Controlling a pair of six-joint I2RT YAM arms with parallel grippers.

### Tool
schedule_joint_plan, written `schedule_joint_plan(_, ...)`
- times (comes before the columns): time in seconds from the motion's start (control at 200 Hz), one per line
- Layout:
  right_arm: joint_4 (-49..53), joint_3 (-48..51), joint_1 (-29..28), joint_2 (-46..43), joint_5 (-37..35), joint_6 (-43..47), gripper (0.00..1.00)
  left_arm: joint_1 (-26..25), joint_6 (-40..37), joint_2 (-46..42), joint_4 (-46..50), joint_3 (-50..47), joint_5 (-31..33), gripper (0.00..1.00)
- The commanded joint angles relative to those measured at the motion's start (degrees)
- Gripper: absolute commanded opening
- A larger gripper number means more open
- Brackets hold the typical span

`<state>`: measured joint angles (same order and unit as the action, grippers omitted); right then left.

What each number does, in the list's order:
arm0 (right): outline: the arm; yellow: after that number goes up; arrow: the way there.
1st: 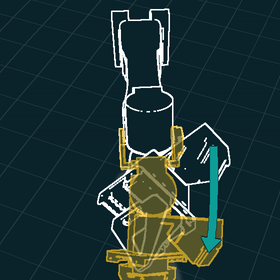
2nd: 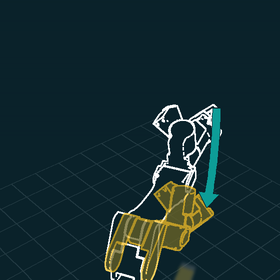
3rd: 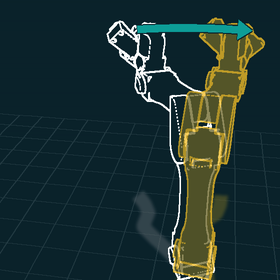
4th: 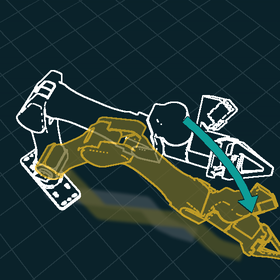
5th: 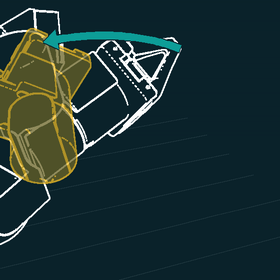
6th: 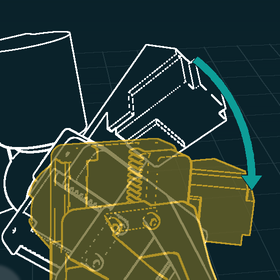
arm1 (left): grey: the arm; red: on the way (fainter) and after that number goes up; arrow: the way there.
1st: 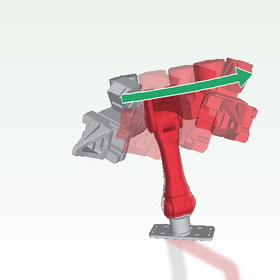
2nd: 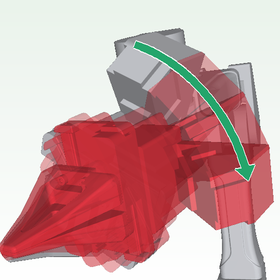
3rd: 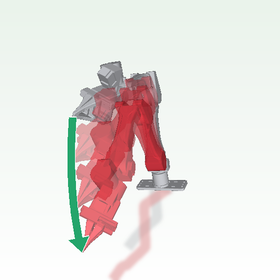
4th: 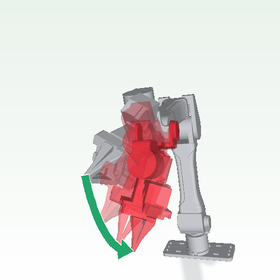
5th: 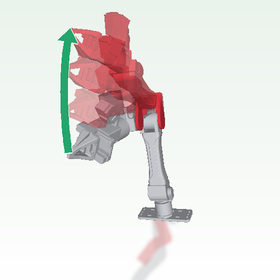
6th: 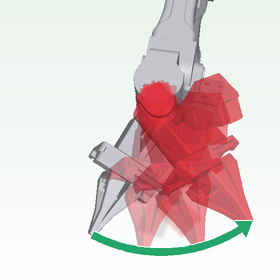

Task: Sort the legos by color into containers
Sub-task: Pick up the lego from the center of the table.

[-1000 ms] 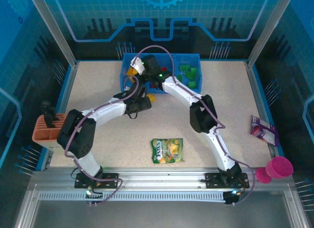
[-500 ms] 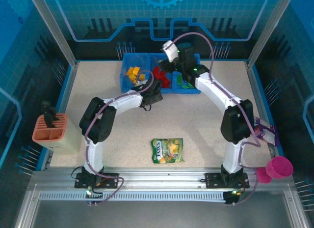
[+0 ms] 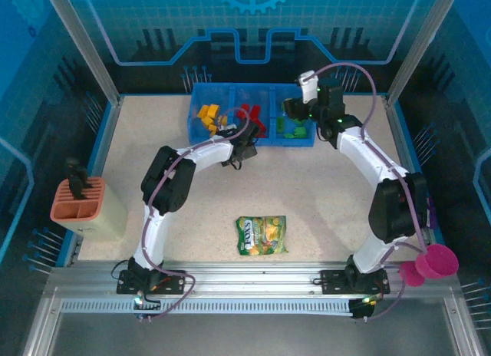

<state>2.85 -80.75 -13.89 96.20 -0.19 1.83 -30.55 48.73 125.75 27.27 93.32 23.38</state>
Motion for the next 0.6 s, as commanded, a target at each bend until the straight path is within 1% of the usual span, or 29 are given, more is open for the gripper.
schedule_joint_plan(0.0, -3.55, 2.04, 0.91, -2.94, 4.00, -3.16, 0.70, -0.24, 1.43, 1.19, 5.17, 2.17, 2.53, 0.83)
schedule_joint_plan(0.17, -3.86, 4.56, 2.72, -4.41, 7.41, -5.29, 0.70, 0.42, 2.36, 2.40, 7.67, 3.28, 2.29, 0.83)
schedule_joint_plan(0.325, -3.04, 5.56, 2.90, -5.21, 7.47, -5.01, 0.70, 1.70, 2.61, 2.31, 7.48, 2.50, 2.20, 0.83)
schedule_joint_plan(0.595, -3.03, 4.99, 2.86, -3.84, 8.85, -5.87, 0.70, 3.33, 2.29, 0.85, 7.28, 0.43, 2.63, 0.83)
